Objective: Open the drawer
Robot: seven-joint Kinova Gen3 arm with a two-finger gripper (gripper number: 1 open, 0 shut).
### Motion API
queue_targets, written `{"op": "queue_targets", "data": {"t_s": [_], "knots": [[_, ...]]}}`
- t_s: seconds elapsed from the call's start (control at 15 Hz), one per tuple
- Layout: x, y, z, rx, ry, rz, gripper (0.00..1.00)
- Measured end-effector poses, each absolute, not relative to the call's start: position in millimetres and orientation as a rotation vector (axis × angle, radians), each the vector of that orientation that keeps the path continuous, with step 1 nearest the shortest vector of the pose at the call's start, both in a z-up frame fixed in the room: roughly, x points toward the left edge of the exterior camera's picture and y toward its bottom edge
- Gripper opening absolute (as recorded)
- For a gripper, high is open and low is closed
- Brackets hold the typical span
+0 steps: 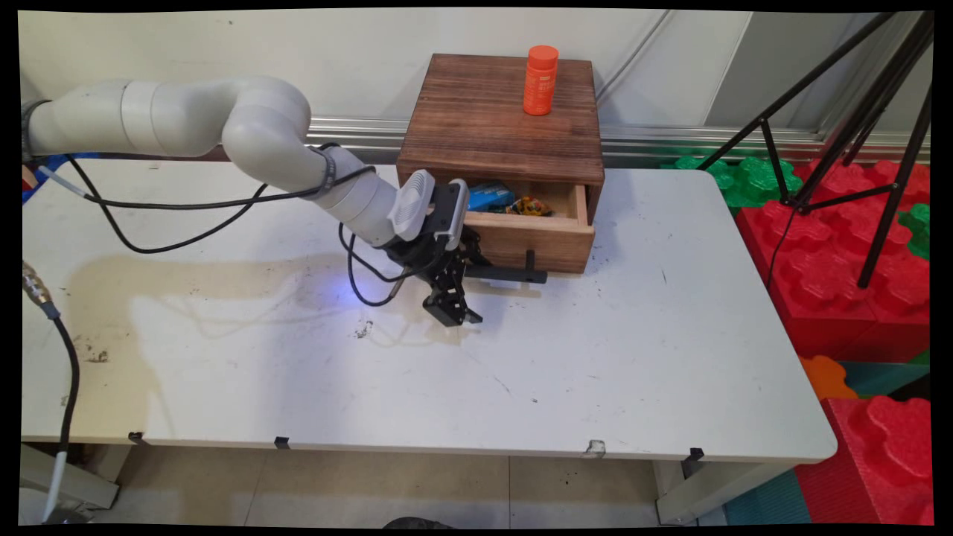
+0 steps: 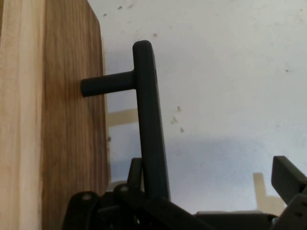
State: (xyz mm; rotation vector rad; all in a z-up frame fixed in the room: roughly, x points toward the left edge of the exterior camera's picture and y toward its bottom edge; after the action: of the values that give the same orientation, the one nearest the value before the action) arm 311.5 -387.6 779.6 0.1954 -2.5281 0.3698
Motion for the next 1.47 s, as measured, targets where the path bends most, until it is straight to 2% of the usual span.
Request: {"op": "queue_targets", "data": {"t_s": [1.47], "knots": [[300.6,-305.3,779.2,0.111,-2.521,0.321,1.0]]}}
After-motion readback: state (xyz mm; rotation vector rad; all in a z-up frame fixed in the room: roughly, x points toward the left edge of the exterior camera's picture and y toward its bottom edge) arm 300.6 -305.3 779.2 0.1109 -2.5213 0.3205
